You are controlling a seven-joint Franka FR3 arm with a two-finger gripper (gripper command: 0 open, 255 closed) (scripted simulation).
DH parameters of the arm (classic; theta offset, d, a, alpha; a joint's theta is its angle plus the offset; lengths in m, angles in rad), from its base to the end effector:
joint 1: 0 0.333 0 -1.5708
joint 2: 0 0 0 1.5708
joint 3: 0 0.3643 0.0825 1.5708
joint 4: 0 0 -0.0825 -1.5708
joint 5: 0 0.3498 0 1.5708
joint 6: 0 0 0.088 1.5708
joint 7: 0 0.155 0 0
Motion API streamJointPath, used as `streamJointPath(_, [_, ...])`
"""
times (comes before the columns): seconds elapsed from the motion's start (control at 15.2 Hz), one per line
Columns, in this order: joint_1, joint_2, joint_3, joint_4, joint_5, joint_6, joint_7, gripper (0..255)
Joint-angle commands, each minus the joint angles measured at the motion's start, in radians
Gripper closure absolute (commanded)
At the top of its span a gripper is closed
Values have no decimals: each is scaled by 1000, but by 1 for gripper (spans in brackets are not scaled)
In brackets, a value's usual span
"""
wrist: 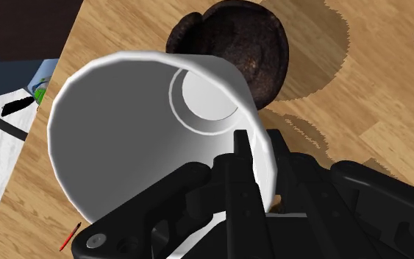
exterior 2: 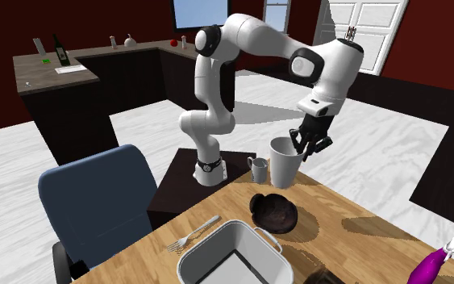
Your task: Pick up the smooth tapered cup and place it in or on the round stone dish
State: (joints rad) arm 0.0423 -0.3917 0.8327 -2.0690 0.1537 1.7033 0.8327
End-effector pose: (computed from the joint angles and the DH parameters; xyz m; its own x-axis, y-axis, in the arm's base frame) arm 0.2179 0.3621 0.5319 0.9985 -0.0344 0.0425 -0.0406 -0.9870 0.1554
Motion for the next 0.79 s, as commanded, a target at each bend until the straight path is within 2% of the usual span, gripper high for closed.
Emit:
streamJointPath(0.0, [-3,10,11,-14,-3,24,8,255])
streamJointPath(0.73, [-6,40,53,-138,-5,173,31,255])
